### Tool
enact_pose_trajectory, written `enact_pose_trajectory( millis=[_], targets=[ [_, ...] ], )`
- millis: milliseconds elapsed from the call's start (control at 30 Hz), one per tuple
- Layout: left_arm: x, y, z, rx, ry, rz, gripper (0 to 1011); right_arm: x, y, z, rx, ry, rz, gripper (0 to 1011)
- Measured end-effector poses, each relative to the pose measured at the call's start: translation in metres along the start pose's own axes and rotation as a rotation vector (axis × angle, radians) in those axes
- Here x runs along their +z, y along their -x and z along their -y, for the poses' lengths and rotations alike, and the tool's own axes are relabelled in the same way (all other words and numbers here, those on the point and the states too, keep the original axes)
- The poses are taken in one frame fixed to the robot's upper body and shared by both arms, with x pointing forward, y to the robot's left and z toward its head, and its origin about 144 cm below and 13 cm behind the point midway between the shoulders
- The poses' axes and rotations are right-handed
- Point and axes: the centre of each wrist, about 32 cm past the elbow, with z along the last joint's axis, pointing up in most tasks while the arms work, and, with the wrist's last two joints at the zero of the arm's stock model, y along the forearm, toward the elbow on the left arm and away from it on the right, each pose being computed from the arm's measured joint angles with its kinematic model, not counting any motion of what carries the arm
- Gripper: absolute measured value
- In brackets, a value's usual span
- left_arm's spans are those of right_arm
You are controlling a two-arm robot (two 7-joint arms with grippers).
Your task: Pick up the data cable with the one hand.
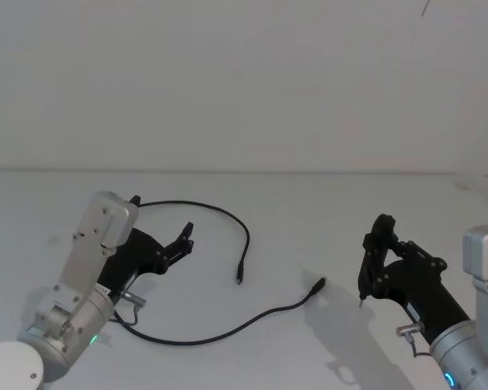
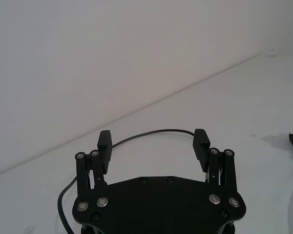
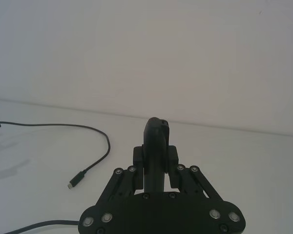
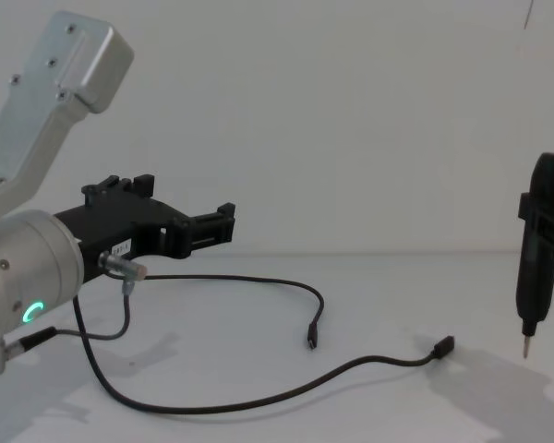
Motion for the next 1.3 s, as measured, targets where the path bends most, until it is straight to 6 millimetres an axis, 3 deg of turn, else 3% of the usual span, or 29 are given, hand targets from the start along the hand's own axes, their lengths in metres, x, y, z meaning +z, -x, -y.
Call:
enact_pose_trajectory(
  millis=[1300],
  targets=[
    [0.0003,-0.0005,0.0002,-0.007,-0.001,0.0,1001,-0.0001,0.0,0.0,0.0,0.0,0.0,279]
  ],
)
